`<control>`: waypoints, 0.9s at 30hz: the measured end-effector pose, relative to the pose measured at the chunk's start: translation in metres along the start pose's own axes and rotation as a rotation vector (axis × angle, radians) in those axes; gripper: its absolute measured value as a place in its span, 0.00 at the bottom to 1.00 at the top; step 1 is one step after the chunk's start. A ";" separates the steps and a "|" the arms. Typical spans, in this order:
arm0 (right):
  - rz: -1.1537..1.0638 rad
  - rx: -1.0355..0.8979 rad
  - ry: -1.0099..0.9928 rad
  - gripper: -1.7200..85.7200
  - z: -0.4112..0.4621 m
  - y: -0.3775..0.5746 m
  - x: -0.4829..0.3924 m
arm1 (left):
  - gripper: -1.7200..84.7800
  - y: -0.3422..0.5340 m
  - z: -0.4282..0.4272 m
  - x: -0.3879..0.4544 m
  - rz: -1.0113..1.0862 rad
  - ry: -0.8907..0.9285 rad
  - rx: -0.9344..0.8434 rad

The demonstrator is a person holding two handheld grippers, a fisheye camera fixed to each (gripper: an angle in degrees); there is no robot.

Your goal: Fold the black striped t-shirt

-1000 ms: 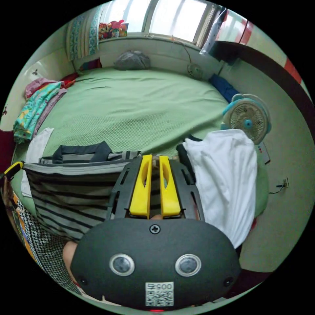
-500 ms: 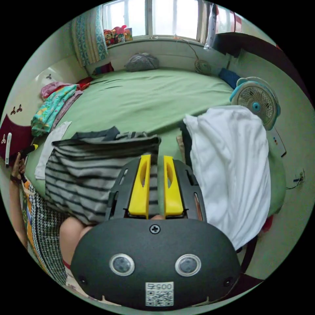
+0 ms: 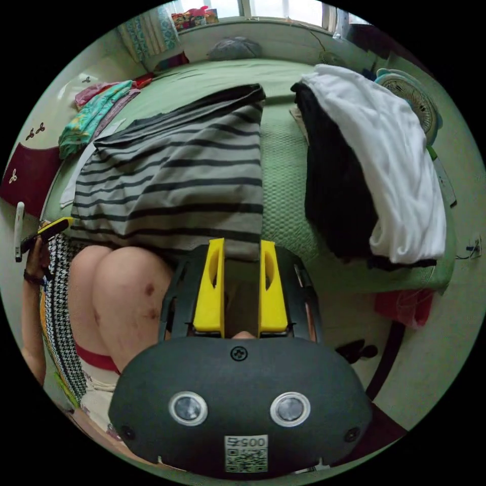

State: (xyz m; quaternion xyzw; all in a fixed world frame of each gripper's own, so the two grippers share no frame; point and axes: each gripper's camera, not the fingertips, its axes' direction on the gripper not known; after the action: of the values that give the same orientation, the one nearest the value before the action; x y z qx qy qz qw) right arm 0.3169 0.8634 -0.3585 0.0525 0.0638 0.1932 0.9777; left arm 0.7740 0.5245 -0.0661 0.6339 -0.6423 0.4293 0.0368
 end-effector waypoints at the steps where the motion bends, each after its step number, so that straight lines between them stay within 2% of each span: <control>1: -0.008 0.004 0.016 0.05 0.000 -0.001 -0.002 | 0.05 -0.002 0.010 0.000 -0.018 -0.032 -0.011; 3: -0.022 0.025 0.062 0.01 -0.004 -0.003 -0.004 | 0.03 -0.006 0.023 -0.001 -0.039 -0.049 -0.032; 10: 0.065 0.025 0.058 0.00 0.002 -0.006 0.017 | 0.01 -0.013 0.053 0.000 -0.022 -0.088 -0.068; 15: 0.049 0.025 0.091 0.00 0.012 -0.009 0.008 | 0.01 -0.016 0.063 -0.004 -0.075 -0.041 -0.059; 22: 0.031 0.149 0.012 0.06 -0.036 -0.008 0.021 | 0.01 -0.014 0.025 0.004 -0.033 -0.116 0.116; 27: -0.010 0.257 -0.044 0.08 -0.059 -0.045 0.010 | 0.01 -0.042 0.015 0.024 0.017 -0.012 0.191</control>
State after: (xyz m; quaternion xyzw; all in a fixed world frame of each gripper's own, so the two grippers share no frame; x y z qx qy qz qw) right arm 0.3346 0.8307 -0.4237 0.1815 0.0667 0.1774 0.9650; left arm 0.8127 0.5041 -0.0400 0.6318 -0.6040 0.4848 -0.0313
